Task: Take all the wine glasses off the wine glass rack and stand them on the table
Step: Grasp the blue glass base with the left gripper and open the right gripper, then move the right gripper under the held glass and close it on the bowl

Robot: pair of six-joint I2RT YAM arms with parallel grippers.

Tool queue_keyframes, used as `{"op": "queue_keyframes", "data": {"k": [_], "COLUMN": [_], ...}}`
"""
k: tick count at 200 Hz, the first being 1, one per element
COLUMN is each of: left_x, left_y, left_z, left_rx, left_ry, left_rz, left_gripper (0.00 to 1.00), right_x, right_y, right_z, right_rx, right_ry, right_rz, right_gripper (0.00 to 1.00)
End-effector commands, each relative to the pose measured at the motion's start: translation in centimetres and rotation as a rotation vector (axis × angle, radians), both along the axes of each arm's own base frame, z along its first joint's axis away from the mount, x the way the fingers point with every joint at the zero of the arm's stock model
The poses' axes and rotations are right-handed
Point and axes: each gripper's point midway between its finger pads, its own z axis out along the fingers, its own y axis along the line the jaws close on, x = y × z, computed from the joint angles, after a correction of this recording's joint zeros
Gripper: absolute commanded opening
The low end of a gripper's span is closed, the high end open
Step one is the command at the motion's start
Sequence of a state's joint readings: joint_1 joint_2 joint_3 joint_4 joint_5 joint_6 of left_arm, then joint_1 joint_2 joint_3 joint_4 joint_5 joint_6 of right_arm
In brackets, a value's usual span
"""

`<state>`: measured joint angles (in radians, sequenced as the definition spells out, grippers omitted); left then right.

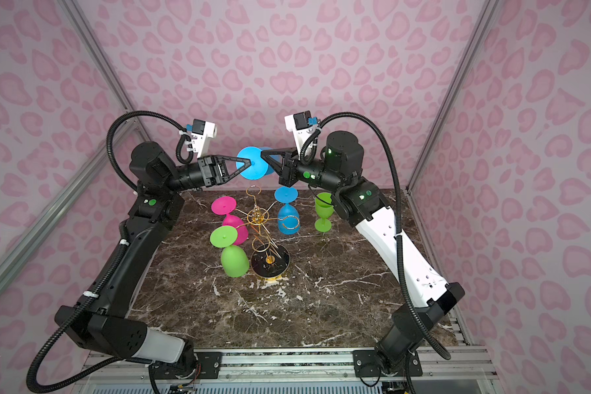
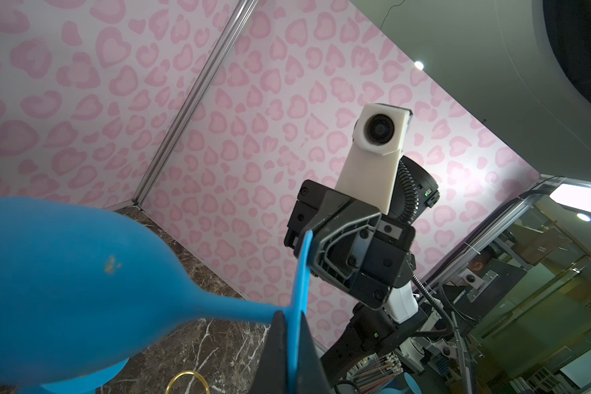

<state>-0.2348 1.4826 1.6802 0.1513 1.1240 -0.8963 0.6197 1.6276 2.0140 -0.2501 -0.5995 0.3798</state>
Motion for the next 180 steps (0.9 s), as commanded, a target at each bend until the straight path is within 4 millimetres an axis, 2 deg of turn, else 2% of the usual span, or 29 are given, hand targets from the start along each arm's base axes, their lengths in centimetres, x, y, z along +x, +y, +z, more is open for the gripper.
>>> {"op": "queue_keyframes", "data": {"k": [1, 15, 43, 56, 74, 99, 122, 139, 147, 150, 154, 180], "left_x": [-0.5, -0.4, 0.1, 0.4, 0.8, 0.8, 1.1, 1.4, 1.5, 1.5, 1.5, 1.8], "left_y": [0.2, 0.3, 0.5, 0.7, 1.1, 1.6, 1.9, 1.9, 1.9, 2.0, 1.9, 2.1], "left_z": [1.9, 2.2, 2.3, 2.3, 2.7, 3.6, 4.1, 4.1, 4.0, 4.0, 4.0, 3.8], "left_rx": [-0.028, -0.032, -0.041, -0.050, -0.068, -0.090, -0.109, -0.118, -0.121, -0.122, -0.123, -0.132], "left_ry": [-0.082, -0.086, -0.074, -0.058, -0.036, -0.050, -0.043, -0.023, -0.011, -0.009, -0.005, 0.028], "left_rz": [0.012, 0.021, 0.048, 0.057, 0.080, 0.125, 0.150, 0.158, 0.157, 0.157, 0.156, 0.156], "left_gripper": [0.04, 0.04, 0.04, 0.04, 0.04, 0.04, 0.04, 0.04, 0.04, 0.04, 0.04, 0.04], "right_x": [0.5, 0.6, 0.6, 0.8, 1.3, 2.0, 3.0, 3.7, 3.9, 4.2, 4.3, 4.2], "right_y": [0.0, -0.3, -2.2, -3.6, -5.6, -7.2, -6.8, -5.9, -5.6, -5.3, -5.0, -3.6], "right_z": [-0.1, -0.1, 0.0, -0.2, -1.3, -3.2, -5.4, -6.6, -6.3, -7.5, -7.8, -7.7], "right_rx": [-0.015, -0.025, -0.032, -0.040, -0.074, -0.109, -0.149, -0.171, -0.165, -0.177, -0.177, -0.166], "right_ry": [-0.025, -0.031, -0.060, -0.085, -0.127, -0.206, -0.275, -0.317, -0.354, -0.347, -0.361, -0.467], "right_rz": [-0.022, -0.033, -0.082, -0.131, -0.197, -0.264, -0.277, -0.270, -0.272, -0.267, -0.265, -0.262], "right_gripper": [0.00, 0.05, 0.34, 0.43, 0.53, 0.77, 0.85, 0.98, 0.99, 0.99, 0.99, 0.99]}}
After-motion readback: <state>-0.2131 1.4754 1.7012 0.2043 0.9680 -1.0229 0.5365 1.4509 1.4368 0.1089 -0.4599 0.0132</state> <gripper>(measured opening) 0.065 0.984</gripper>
